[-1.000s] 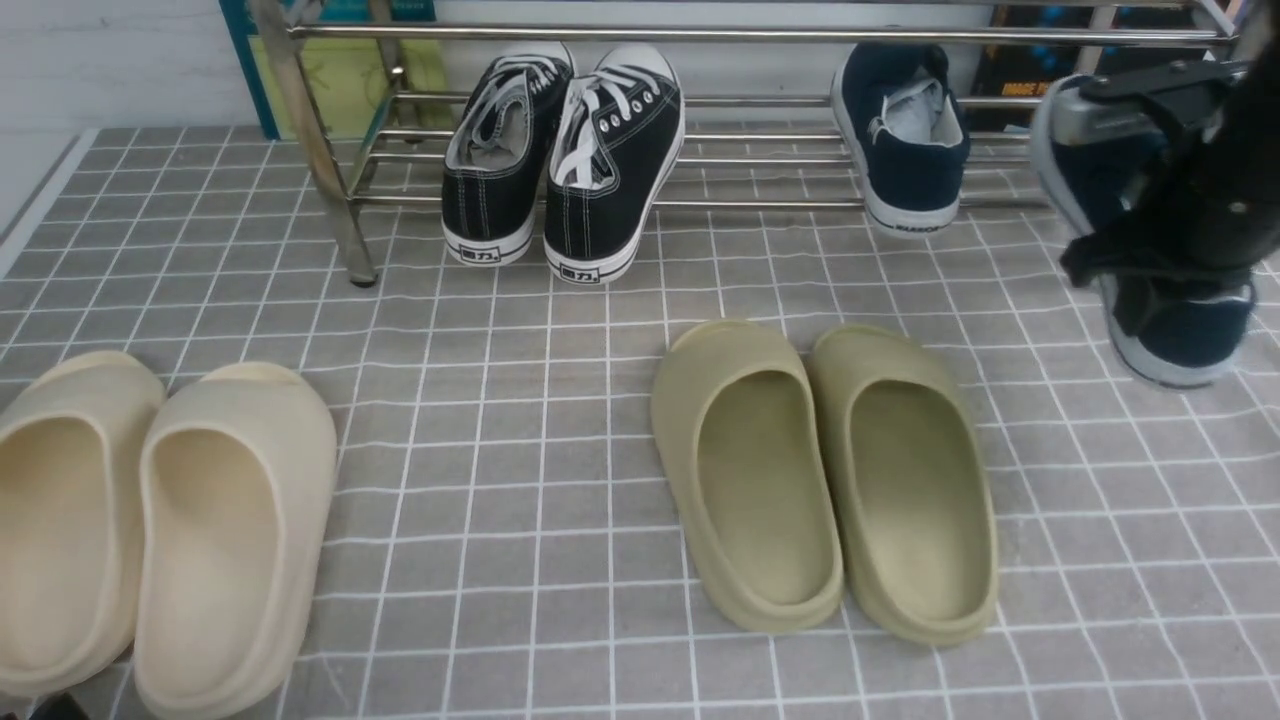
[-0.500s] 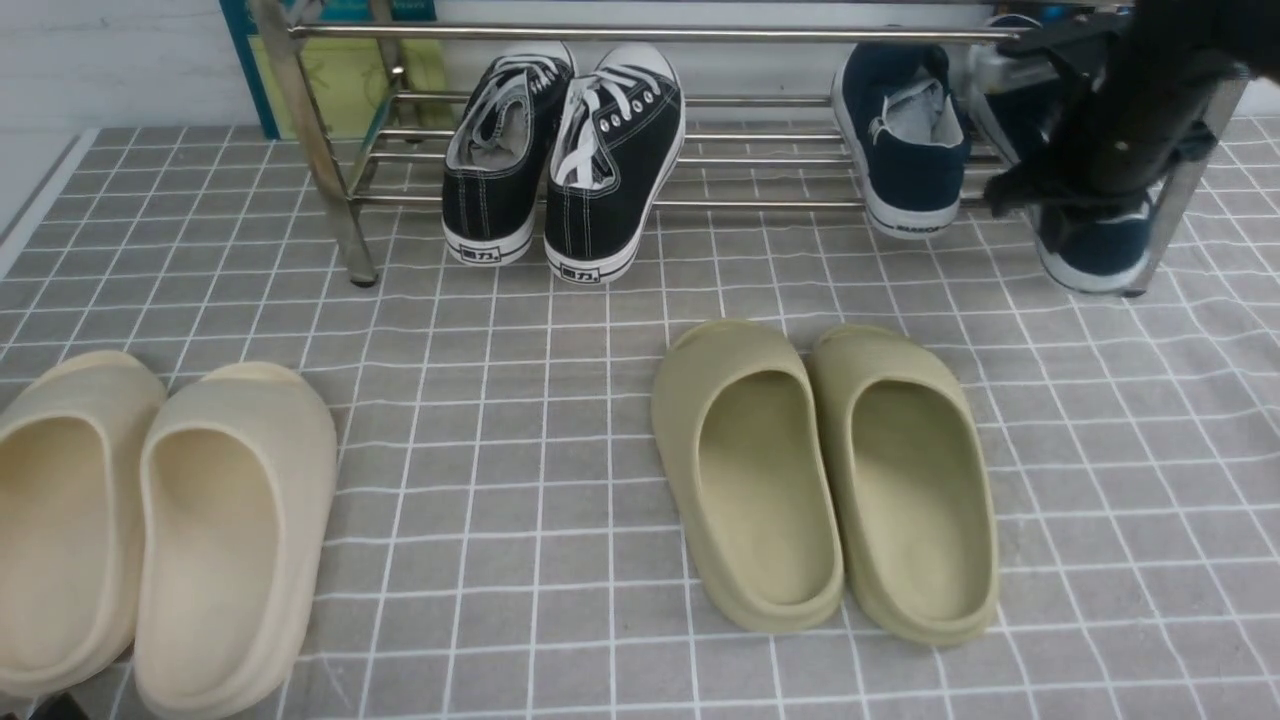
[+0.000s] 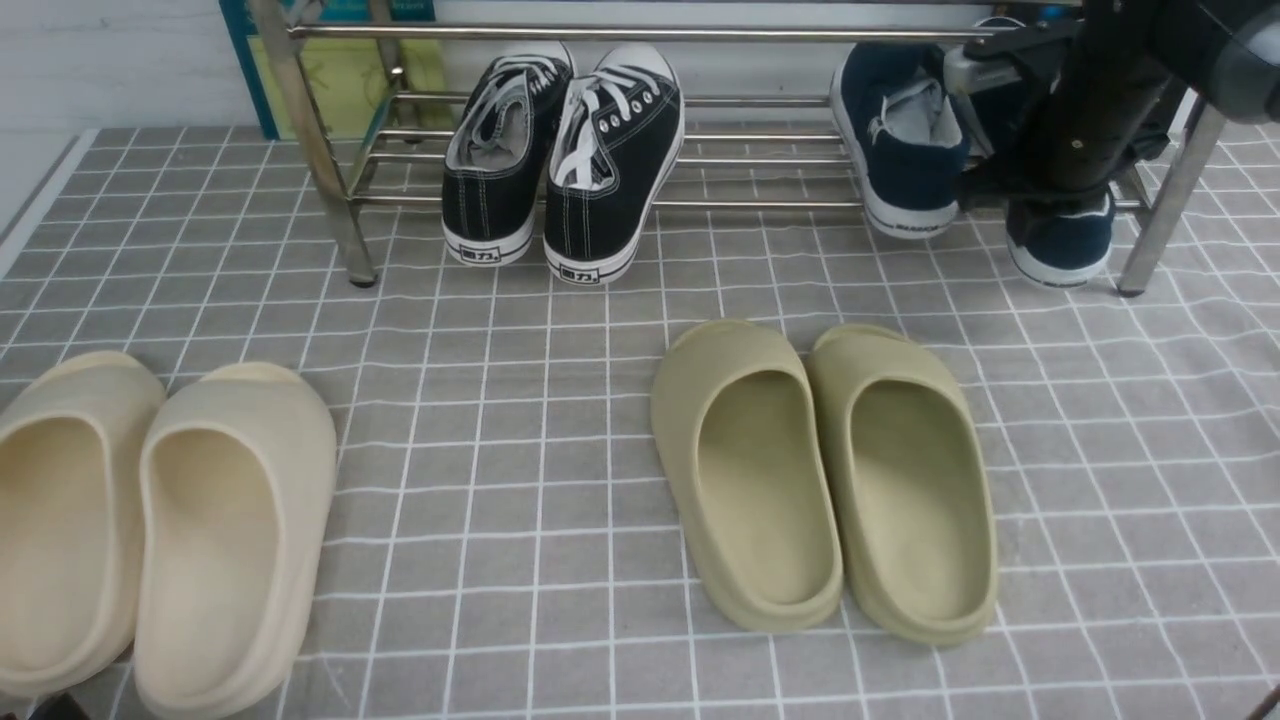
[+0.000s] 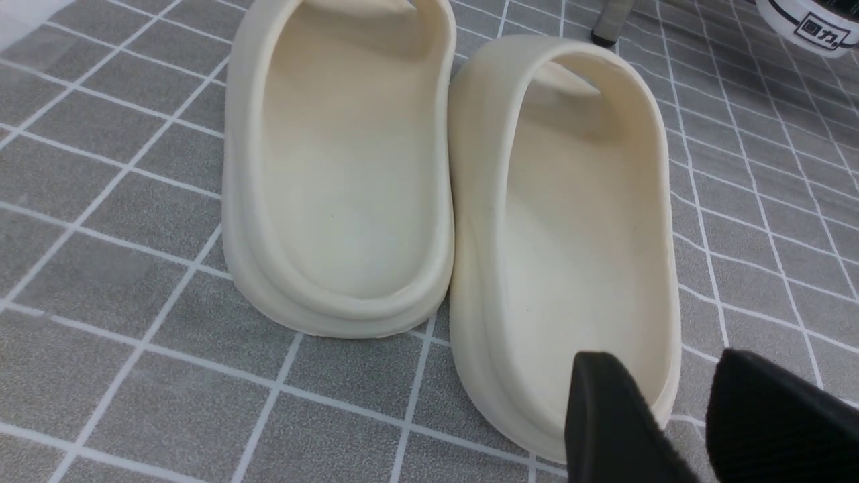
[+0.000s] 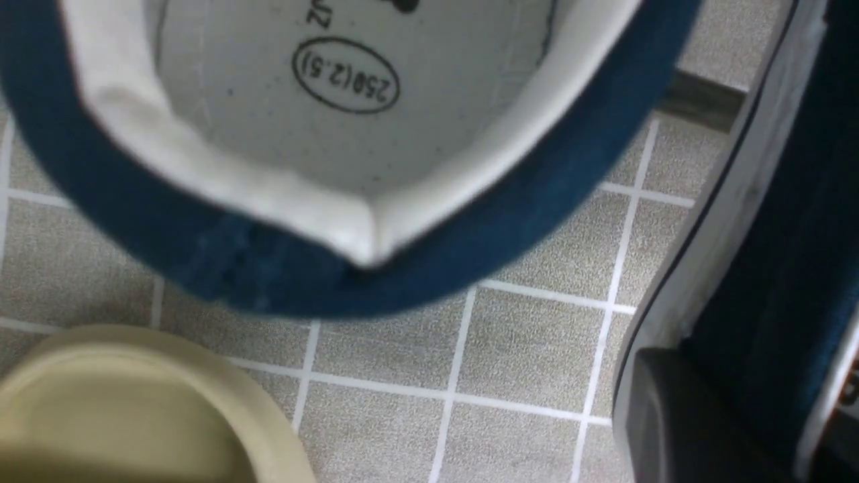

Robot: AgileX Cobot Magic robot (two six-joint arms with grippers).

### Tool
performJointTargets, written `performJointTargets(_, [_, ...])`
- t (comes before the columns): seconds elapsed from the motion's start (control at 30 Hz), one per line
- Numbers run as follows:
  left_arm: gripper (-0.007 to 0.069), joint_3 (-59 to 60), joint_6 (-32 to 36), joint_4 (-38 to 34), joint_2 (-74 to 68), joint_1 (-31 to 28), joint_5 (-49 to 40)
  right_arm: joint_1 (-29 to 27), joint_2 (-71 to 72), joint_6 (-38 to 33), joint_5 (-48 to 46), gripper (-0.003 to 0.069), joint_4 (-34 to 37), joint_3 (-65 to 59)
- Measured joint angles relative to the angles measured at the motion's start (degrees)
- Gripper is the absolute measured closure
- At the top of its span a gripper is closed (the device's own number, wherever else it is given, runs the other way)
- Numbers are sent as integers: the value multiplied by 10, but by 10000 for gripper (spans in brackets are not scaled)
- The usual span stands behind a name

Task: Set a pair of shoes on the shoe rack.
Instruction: Use the right arm to put a shoe into the shoe rack

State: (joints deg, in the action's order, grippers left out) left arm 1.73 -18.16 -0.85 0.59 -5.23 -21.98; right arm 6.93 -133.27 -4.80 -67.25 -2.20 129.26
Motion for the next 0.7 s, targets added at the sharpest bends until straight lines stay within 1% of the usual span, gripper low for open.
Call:
performJointTargets(0.03, [386, 0, 0, 0, 0, 0, 0, 0, 0, 0, 0, 559, 0, 1])
performJointTargets(0.1, [386, 0, 0, 0, 0, 0, 0, 0, 2, 1, 5, 468, -2, 9])
performJointTargets(0.13, [386, 0, 0, 0, 0, 0, 0, 0, 3, 3, 5, 435, -2, 15])
performJointTargets(0.17, [386, 0, 0, 0, 0, 0, 0, 0, 4, 5, 7, 419, -3, 16])
performJointTargets(0.2, [386, 0, 0, 0, 0, 0, 0, 0, 10, 9, 1, 356, -5, 26])
performJointTargets(0.23, [386, 0, 0, 0, 0, 0, 0, 0, 15, 11, -10, 321, -7, 33])
performJointTargets(0.27, [386, 0, 0, 0, 0, 0, 0, 0, 22, 10, -22, 292, -8, 40])
performJointTargets(0.3, [386, 0, 0, 0, 0, 0, 0, 0, 22, 10, -22, 292, -8, 41])
performJointTargets(0.33, [386, 0, 0, 0, 0, 0, 0, 0, 38, 11, -35, 256, -9, 50])
performJointTargets(0.4, [386, 0, 0, 0, 0, 0, 0, 0, 61, 11, -39, 242, -9, 54])
performJointTargets(0.5, [386, 0, 0, 0, 0, 0, 0, 0, 89, 11, -42, 247, -7, 47])
performJointTargets(0.6, [386, 0, 0, 0, 0, 0, 0, 0, 141, 7, -42, 305, 2, -9])
performJointTargets(0.63, [386, 0, 0, 0, 0, 0, 0, 0, 144, 6, -42, 309, 3, -19])
performJointTargets(0.7, [386, 0, 0, 0, 0, 0, 0, 0, 181, -5, -42, 397, 4, -86])
